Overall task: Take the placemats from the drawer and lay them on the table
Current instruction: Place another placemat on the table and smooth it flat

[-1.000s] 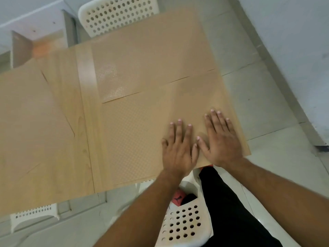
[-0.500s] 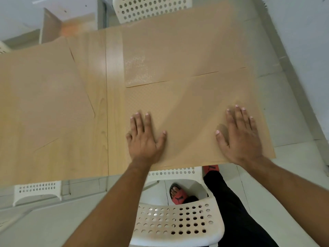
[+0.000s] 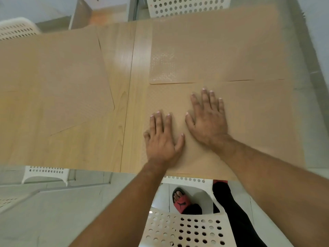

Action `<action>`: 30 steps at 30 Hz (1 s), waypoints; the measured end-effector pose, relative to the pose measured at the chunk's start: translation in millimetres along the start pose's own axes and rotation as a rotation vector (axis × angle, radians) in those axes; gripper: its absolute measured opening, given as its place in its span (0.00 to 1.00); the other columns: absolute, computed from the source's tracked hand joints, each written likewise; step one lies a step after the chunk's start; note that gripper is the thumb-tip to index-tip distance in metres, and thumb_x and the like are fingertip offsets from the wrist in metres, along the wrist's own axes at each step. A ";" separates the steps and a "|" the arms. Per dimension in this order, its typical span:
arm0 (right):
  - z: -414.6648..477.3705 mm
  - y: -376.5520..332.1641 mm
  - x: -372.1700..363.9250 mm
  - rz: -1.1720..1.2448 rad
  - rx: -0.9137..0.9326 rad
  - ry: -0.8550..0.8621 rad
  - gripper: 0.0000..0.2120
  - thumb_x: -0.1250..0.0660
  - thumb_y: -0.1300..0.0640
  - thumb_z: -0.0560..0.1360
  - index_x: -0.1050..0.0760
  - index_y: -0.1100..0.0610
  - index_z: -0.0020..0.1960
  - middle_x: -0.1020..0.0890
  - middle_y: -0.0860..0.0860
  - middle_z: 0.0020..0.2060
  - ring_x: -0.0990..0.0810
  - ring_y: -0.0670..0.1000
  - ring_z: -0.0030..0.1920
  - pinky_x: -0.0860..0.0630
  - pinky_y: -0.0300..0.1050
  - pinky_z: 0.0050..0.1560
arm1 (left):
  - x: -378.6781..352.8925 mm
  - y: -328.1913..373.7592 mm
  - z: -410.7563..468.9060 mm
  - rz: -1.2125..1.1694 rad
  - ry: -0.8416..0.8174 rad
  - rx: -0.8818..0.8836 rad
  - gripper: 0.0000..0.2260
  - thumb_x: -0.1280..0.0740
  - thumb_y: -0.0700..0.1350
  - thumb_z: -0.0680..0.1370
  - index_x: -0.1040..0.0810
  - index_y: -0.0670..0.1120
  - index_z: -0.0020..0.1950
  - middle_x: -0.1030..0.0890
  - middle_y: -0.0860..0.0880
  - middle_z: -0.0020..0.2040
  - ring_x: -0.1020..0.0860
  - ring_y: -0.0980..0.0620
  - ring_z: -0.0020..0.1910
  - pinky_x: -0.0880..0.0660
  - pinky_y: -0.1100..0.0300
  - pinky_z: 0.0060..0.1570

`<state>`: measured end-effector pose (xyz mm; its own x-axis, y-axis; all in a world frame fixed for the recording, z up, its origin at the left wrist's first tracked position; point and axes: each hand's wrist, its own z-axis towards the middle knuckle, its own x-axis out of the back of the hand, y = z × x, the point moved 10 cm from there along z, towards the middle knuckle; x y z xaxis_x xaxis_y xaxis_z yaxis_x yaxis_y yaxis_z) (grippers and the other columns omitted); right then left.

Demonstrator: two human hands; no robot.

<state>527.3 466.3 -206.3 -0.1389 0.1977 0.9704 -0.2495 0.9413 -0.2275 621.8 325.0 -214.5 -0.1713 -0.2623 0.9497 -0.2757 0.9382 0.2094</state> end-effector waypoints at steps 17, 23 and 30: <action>0.5 -2.3 5.1 0.033 -0.026 0.055 0.30 0.47 0.47 0.78 0.40 0.51 0.79 0.40 0.59 0.79 0.44 0.61 0.79 0.48 0.61 0.78 | -13.3 25.0 -52.9 -0.073 0.054 -0.033 0.29 0.45 0.59 0.81 0.46 0.53 0.81 0.53 0.49 0.83 0.55 0.48 0.81 0.41 0.43 0.72; 0.6 -1.0 4.2 0.036 -0.021 0.045 0.30 0.48 0.46 0.78 0.41 0.51 0.80 0.41 0.59 0.80 0.45 0.61 0.80 0.49 0.61 0.78 | 3.2 20.6 -8.7 -0.148 0.069 0.001 0.29 0.47 0.55 0.79 0.45 0.51 0.81 0.49 0.46 0.82 0.52 0.46 0.81 0.41 0.41 0.72; 1.5 1.1 -2.5 0.045 -0.012 -0.001 0.30 0.55 0.45 0.81 0.44 0.53 0.81 0.44 0.57 0.81 0.48 0.59 0.80 0.52 0.60 0.79 | 5.7 39.3 62.6 -0.091 -0.004 0.024 0.27 0.55 0.58 0.83 0.51 0.55 0.82 0.56 0.51 0.83 0.58 0.49 0.81 0.46 0.40 0.73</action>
<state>525.9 466.4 -209.1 -0.1502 0.2395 0.9592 -0.2313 0.9348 -0.2696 550.8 346.2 -215.4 -0.1482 -0.3467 0.9262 -0.3129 0.9049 0.2886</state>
